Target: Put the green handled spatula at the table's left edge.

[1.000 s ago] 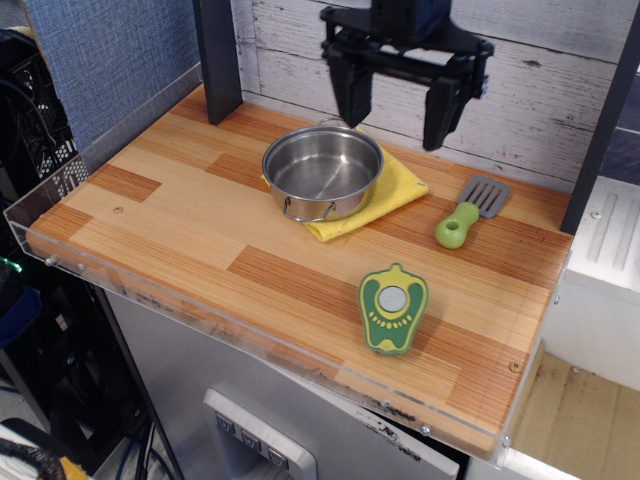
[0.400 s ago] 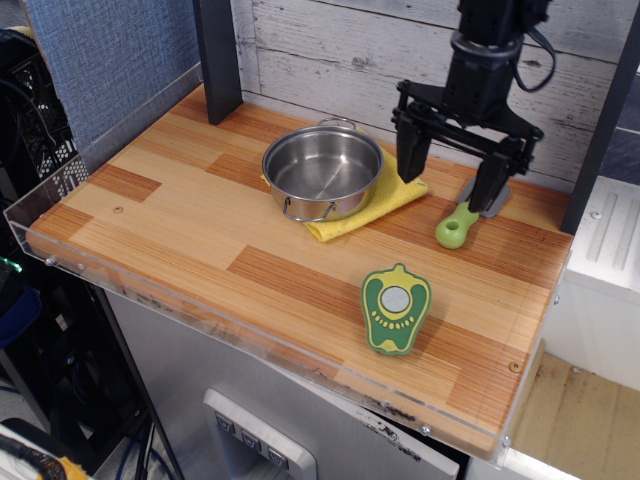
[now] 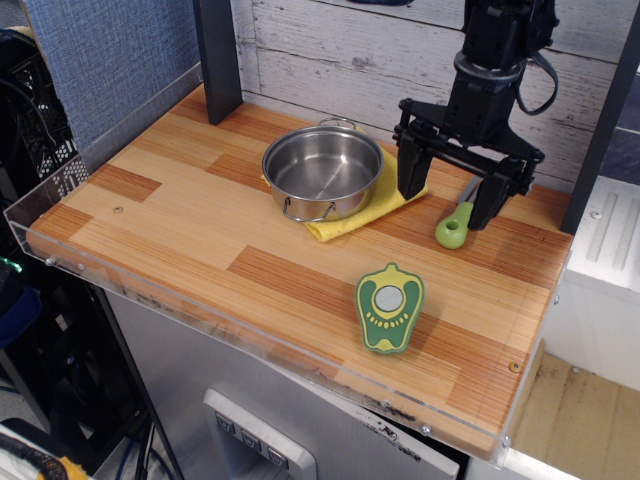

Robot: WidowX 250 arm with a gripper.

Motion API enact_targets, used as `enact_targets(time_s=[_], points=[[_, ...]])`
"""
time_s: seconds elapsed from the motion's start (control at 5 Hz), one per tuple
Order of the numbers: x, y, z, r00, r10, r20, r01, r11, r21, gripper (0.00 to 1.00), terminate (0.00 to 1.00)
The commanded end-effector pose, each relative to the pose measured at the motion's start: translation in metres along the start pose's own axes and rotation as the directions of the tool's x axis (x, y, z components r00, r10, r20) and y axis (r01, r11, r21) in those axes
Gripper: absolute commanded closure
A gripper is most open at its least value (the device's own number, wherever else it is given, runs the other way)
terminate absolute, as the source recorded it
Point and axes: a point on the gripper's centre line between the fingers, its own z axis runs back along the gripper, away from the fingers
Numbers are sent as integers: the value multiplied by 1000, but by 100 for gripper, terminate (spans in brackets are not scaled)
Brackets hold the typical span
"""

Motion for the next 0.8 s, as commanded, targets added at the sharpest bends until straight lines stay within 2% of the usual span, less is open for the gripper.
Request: enact_targets(time_s=[0.0, 0.6], points=[[7, 11, -6, 997, 45, 63, -46, 999, 14, 0, 0], [14, 3, -17, 996, 58, 70, -59, 998, 3, 0, 0]])
